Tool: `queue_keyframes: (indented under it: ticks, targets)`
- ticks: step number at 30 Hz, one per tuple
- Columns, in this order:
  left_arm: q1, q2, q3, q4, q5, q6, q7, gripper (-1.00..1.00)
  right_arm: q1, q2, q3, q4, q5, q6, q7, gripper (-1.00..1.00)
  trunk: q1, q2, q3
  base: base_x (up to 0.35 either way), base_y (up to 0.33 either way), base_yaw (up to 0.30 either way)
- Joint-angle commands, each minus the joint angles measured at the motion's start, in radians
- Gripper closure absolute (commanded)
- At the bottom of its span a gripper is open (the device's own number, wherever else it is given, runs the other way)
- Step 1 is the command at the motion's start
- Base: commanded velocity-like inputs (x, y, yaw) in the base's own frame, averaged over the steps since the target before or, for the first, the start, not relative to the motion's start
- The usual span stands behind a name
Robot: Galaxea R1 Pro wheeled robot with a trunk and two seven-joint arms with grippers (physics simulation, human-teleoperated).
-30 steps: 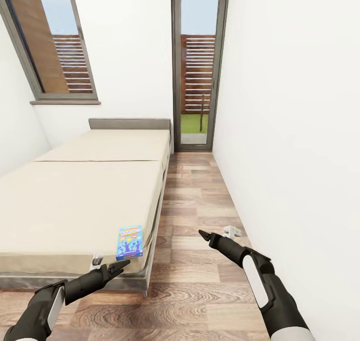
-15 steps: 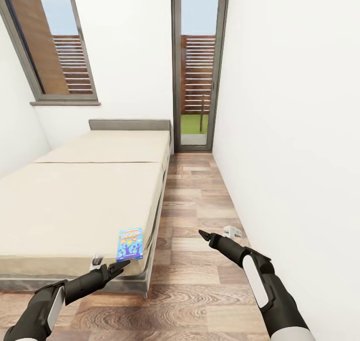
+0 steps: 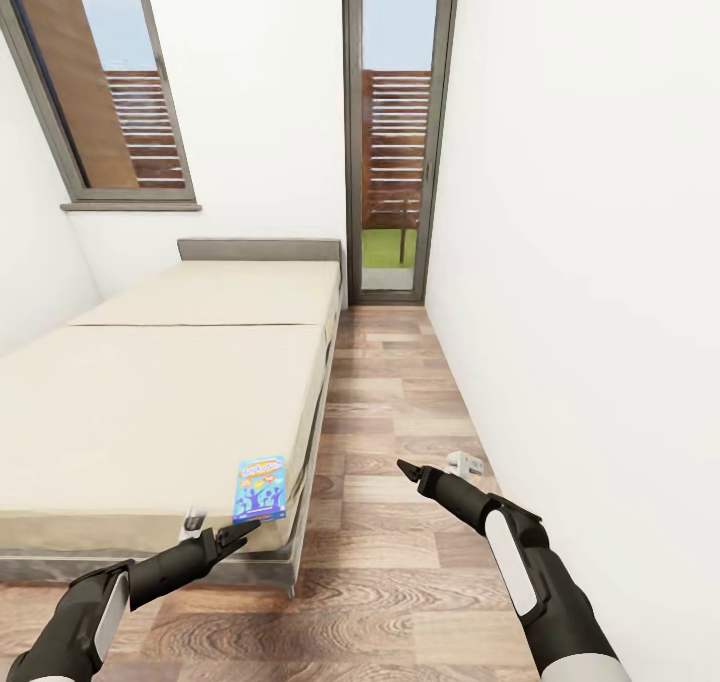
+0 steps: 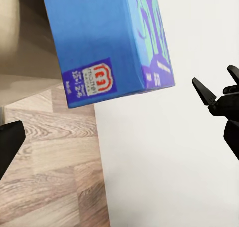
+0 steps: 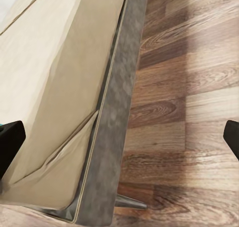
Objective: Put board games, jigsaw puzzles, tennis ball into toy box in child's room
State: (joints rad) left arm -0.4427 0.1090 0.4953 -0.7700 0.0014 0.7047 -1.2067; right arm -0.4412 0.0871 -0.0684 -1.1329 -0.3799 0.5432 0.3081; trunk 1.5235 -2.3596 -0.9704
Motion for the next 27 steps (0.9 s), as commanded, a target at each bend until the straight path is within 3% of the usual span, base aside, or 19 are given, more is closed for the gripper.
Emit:
queue_keyframes:
  ticks: [1, 7, 27]
  targets:
    - [-0.001, 0.000, 0.002, 0.000, 0.000, 0.010, -0.004, -1.00, -0.001, 0.001, -0.004, -0.001, -0.004, 0.007, 0.003, -1.00, 0.000, 0.000, -0.001, 0.000, 0.000, 0.000]
    - [-0.001, 0.000, 0.002, 0.000, 0.000, 0.010, -0.004, -1.00, -0.001, 0.001, -0.004, -0.001, -0.004, 0.007, 0.003, -1.00, -0.023, 0.042, 0.018, 0.000, 0.000, 0.000]
    - [-0.002, 0.001, 0.002, 0.000, 0.000, 0.012, -0.006, -1.00, -0.001, 0.001, -0.002, -0.001, -0.004, 0.007, 0.003, -1.00, -0.023, 0.042, 0.018, 0.000, 0.000, 0.000]
